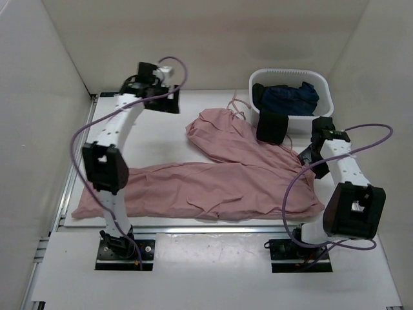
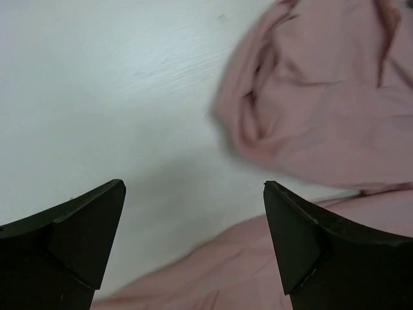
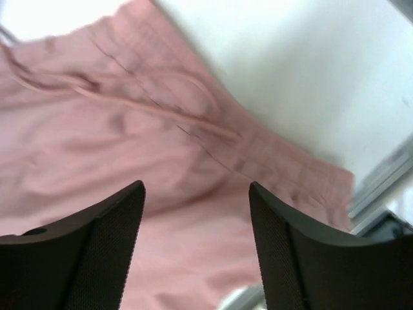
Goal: Fold and stack the trousers
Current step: Flatten the trousers out
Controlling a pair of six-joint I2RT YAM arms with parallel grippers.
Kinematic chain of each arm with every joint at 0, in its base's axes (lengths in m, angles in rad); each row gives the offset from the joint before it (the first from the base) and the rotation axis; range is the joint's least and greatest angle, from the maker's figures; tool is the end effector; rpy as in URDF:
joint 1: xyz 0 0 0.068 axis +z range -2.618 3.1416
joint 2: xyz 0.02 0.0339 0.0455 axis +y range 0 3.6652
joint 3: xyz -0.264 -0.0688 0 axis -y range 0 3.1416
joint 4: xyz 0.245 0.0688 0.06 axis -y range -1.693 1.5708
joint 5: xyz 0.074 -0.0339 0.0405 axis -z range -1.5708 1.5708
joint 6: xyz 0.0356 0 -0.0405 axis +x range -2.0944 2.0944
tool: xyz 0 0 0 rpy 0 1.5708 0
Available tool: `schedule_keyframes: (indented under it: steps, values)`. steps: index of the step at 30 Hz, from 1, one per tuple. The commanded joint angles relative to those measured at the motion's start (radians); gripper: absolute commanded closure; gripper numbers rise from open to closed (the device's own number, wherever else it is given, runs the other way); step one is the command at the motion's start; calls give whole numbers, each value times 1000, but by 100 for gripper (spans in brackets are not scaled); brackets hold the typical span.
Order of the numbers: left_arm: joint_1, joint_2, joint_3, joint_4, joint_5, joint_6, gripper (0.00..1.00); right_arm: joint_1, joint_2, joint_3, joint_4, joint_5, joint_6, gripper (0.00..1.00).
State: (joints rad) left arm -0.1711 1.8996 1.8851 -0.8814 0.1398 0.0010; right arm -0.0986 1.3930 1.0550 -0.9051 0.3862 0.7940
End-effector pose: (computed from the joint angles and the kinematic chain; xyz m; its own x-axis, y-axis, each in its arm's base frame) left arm 0.4124 -0.0763 0.3345 -0.7691 0.1339 -0.6249 0.2552 0.9608 -0.1082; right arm 0.2562 -0.0388 0.2474 -0.5094 0.7143 -0.4800 0.8204 0.5714 -0.0205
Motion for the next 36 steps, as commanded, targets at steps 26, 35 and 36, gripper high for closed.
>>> schedule_keyframes:
  steps: [26,35,36]
  values:
    - [-272,-244,-650,-46,0,-1,41,-21,129,-179,48,-124,-82,100]
    - [-110,-318,-439,-45,175,-1,0,-21,125,91,61,-110,-171,35]
    - [-110,-228,-404,-45,190,-1,0,-21,136,132,78,-125,-171,32]
